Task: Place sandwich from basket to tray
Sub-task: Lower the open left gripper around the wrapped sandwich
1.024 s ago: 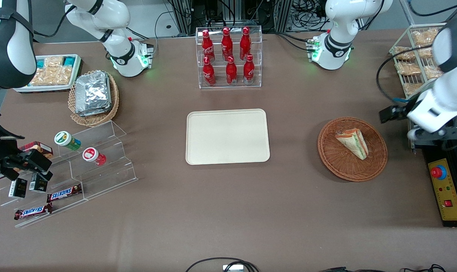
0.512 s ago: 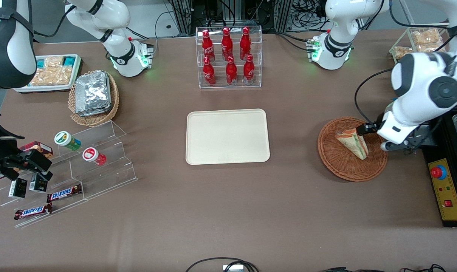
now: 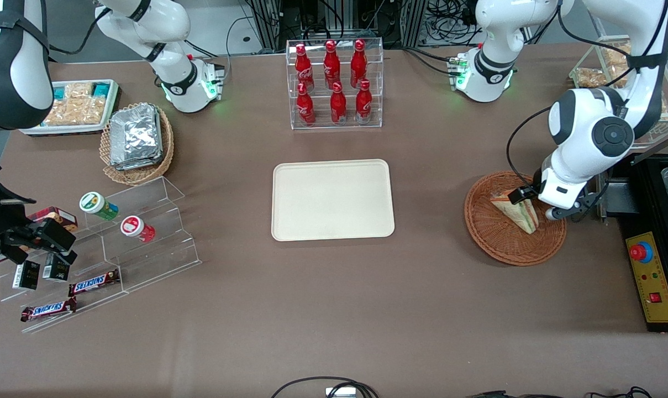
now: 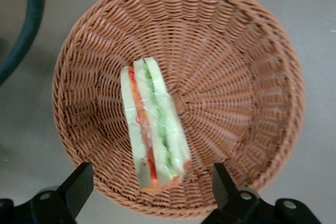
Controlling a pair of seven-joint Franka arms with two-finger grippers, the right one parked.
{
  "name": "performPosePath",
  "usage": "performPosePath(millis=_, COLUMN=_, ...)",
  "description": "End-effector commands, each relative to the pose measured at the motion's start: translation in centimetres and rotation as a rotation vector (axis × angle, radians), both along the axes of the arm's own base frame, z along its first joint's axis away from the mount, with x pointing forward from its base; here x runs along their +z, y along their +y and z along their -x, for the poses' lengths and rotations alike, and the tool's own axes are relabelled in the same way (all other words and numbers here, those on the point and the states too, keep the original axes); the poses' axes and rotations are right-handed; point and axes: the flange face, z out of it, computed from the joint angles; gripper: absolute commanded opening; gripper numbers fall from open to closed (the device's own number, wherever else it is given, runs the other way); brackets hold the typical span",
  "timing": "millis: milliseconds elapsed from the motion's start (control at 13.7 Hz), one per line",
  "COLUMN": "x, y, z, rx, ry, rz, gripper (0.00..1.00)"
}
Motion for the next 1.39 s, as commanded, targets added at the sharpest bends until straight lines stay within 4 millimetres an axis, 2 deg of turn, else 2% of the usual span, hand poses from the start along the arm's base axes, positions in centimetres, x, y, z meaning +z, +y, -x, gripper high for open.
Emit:
performPosePath(millis=0, x=-2.4, y=1.4, z=1.1, rx=0.047, ry=-0.017, rz=-0.002, gripper=1.00)
performPosePath(millis=293, x=-5.1, y=1.4, z=1.0, rx=0.152, ry=-0.013, rz=0.002, gripper=1.00)
performPosePath(millis=659, x=-7.4, y=1.0, z=0.9, rx=0.223, ry=-0.017, rz=0.008, gripper=0.99)
performPosePath(millis=732, x=-7.8, y=0.9, z=0.8, rx=0.249, ry=-0.015, rz=0.008, gripper=0.84)
performPosePath(millis=951, x=-8.3, y=0.6, z=0.6, rx=0.303, ry=-0.011, rz=0.004, gripper=0.01)
performPosePath(millis=1171, x=-7.8, y=0.5, z=0.5, rx=0.300, ry=-0.020, rz=0.001, gripper=0.00)
performPosePath(millis=1317, x=-5.8, y=0.5, z=0.0, rx=0.293, ry=-0.028, rz=-0.006, gripper=0.00)
